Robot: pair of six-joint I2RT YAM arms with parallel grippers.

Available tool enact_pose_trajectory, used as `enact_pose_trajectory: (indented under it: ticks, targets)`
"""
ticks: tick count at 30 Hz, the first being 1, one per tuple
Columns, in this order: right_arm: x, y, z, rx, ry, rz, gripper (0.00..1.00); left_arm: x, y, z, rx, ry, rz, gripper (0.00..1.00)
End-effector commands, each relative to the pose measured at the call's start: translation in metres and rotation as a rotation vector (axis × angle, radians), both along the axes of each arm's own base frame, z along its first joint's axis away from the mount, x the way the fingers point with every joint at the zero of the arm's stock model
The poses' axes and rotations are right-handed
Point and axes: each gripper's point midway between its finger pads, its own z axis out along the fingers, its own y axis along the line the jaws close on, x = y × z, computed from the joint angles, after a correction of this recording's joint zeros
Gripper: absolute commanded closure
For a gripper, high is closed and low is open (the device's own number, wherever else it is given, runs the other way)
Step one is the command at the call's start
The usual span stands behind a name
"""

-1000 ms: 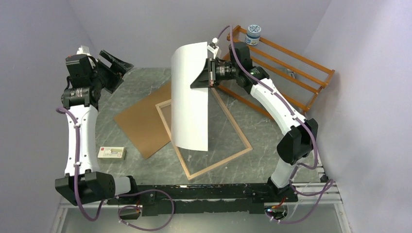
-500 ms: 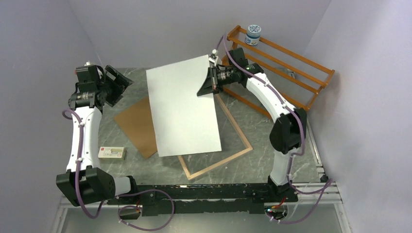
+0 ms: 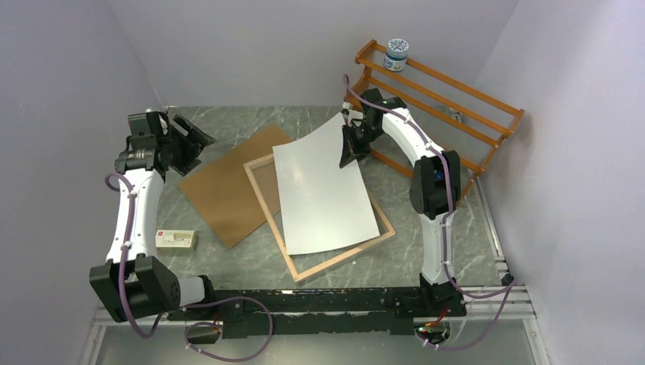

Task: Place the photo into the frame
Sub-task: Turn over the photo from the photo frame.

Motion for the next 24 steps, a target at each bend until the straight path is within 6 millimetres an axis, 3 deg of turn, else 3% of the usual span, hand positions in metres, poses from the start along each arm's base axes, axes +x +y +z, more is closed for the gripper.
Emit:
enact_pose_trajectory:
  ticks: [1,7,11,17,24]
  targets:
    - [0.019,-0.011,0.005,-0.093,-0.122,0.076,1.0,0.01,-0.019,-0.011,-0.094,-0.009,-0.074,0.19]
    - [0.023,-0.006,-0.007,-0.13,-0.158,0.155,1.0,0.015,-0.031,-0.042,-0.144,0.065,-0.124,0.19]
    - [0.012,0.001,-0.012,-0.098,-0.129,0.214,1.0,0.019,-0.039,-0.066,-0.168,0.116,-0.161,0.18]
    - [-0.006,-0.003,-0.015,-0.088,-0.109,0.261,1.0,0.022,-0.049,-0.102,-0.175,0.189,-0.208,0.18]
    - [-0.002,0.0,-0.023,-0.138,-0.122,0.277,1.0,0.031,-0.064,-0.144,-0.181,0.252,-0.281,0.19]
